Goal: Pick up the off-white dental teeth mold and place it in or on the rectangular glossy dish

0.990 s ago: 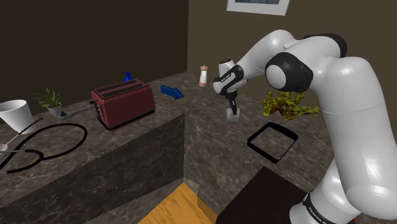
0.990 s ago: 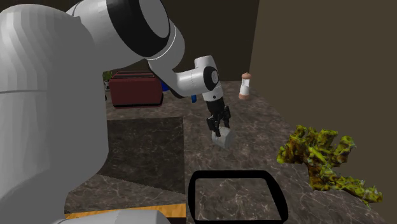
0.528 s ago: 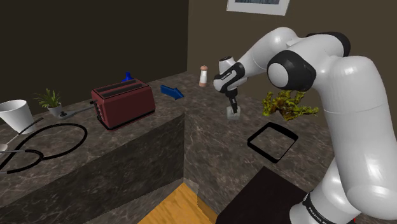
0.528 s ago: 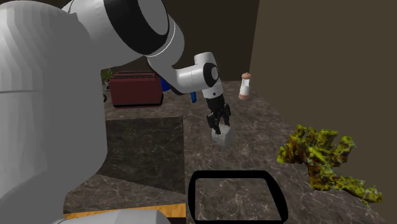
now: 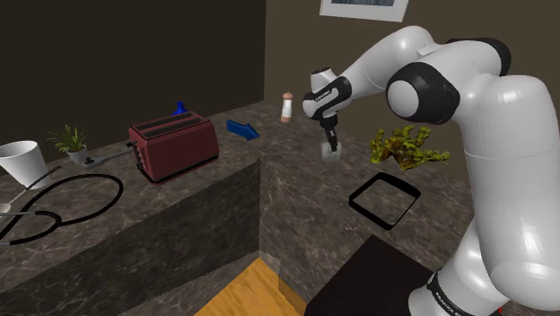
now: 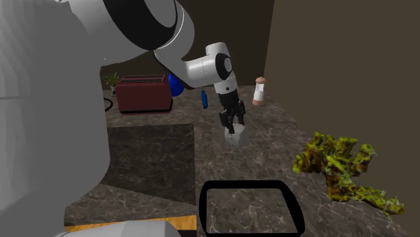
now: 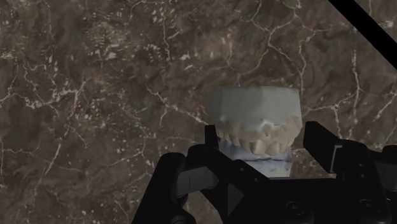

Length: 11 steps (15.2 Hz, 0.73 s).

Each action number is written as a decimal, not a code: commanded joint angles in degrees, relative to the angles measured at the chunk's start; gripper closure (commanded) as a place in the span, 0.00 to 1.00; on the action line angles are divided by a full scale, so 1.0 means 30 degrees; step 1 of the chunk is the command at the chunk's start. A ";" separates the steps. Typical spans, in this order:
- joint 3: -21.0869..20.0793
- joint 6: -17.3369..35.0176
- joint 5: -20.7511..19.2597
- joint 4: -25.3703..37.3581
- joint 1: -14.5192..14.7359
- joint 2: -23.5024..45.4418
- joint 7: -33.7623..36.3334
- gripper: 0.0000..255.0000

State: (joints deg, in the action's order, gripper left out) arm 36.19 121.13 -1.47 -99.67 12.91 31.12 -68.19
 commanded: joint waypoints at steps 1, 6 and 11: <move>0.0096 -0.0385 -0.0119 0.0143 0.0088 -0.0269 -0.0008 1.00; 0.0317 -0.1388 -0.0399 0.0599 0.0254 -0.0894 -0.0087 1.00; 0.1163 -0.0760 -0.1816 -0.2308 0.1235 -0.3442 0.0329 1.00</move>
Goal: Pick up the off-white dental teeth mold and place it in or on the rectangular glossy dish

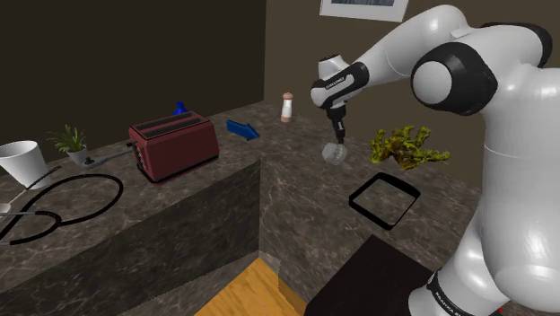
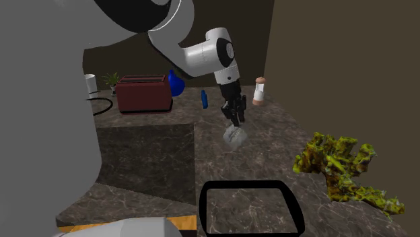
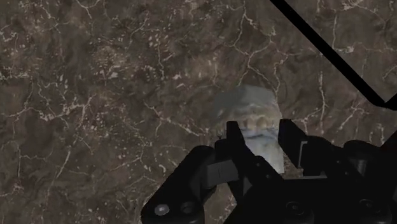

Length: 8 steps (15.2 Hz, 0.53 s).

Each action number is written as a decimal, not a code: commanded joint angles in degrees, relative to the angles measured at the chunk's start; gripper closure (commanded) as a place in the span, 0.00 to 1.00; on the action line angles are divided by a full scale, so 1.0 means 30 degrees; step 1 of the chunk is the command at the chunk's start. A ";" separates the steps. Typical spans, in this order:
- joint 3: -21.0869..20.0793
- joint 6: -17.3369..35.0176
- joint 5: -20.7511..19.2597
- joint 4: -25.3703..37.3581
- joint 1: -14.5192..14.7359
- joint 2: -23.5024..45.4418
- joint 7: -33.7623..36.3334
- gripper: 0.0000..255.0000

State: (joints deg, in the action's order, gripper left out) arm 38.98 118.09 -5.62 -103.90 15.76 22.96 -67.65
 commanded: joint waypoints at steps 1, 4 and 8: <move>0.0501 0.0502 -0.0950 -0.1840 0.0571 -0.1525 0.0350 1.00; 0.1262 0.1014 -0.2754 -0.4466 0.1317 -0.4021 0.1137 1.00; 0.0888 0.1921 -0.1534 -0.4381 0.0726 -0.3458 -0.0384 0.00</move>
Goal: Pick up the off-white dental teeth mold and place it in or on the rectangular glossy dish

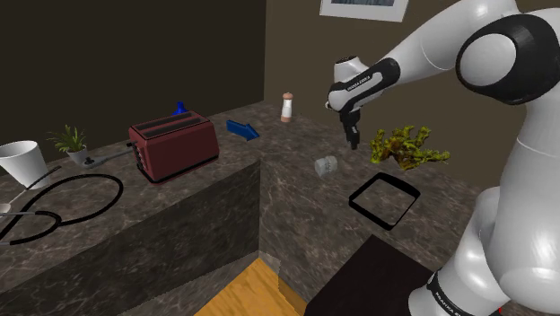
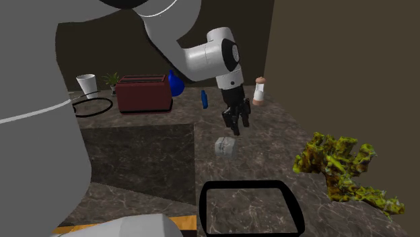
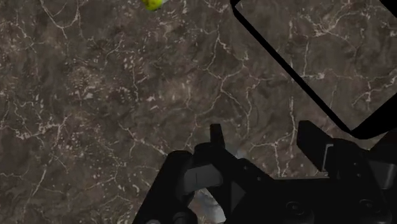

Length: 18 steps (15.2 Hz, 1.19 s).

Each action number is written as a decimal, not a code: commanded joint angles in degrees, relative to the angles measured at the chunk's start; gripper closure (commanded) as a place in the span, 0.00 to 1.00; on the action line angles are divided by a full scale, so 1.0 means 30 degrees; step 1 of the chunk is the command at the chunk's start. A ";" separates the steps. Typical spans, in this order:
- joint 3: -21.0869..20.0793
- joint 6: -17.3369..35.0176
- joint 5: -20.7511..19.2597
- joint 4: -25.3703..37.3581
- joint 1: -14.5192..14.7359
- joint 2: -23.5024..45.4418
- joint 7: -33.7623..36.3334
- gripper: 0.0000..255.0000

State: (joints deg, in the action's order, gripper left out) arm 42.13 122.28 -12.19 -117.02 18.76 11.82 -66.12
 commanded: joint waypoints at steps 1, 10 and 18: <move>-0.0529 0.1337 0.1795 -0.0080 -0.0773 0.0594 -0.2425 0.00; -0.4396 0.4511 0.9585 0.0388 -0.4649 0.3234 -1.2299 0.00; -0.4792 0.5352 1.0240 0.0325 -0.4938 0.4112 -1.2726 0.00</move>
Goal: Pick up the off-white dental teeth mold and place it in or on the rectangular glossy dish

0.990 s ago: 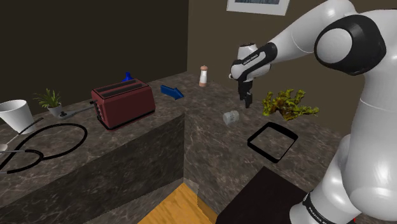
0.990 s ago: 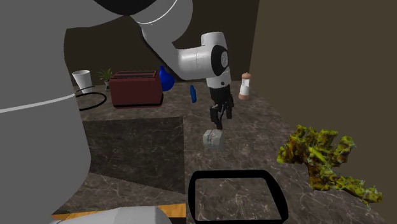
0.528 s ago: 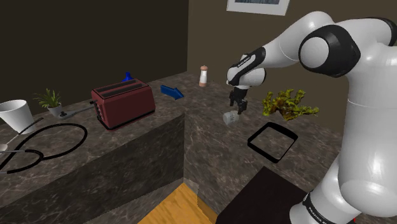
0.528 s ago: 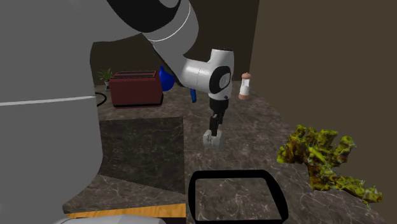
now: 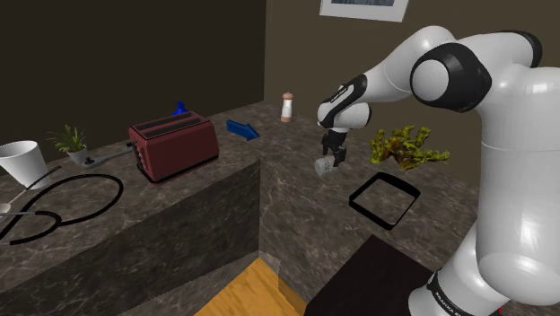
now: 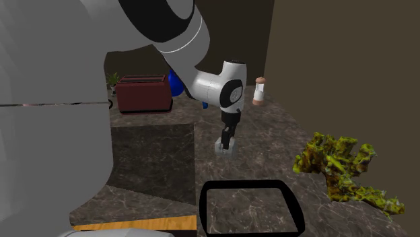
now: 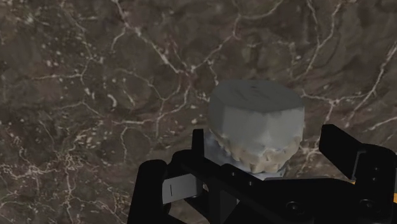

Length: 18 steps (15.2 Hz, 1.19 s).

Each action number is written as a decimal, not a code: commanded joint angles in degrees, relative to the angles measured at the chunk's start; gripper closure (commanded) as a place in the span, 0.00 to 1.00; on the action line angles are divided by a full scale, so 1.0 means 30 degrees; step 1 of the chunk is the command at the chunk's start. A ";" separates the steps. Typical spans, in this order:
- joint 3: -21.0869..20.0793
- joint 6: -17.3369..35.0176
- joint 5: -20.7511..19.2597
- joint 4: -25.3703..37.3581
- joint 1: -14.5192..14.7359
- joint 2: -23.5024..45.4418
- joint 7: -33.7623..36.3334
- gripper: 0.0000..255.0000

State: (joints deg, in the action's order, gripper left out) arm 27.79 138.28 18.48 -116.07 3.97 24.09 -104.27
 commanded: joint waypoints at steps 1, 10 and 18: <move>-0.0010 0.0018 0.0017 0.0006 -0.0007 0.0021 -0.0009 0.00; -0.0013 0.0026 0.0018 -0.0001 0.0000 0.0023 -0.0001 1.00; 0.0248 -0.0547 -0.0404 0.0081 0.0186 -0.0530 0.0278 1.00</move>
State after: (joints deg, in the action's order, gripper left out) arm 28.29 137.31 17.70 -116.00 4.33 23.02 -103.74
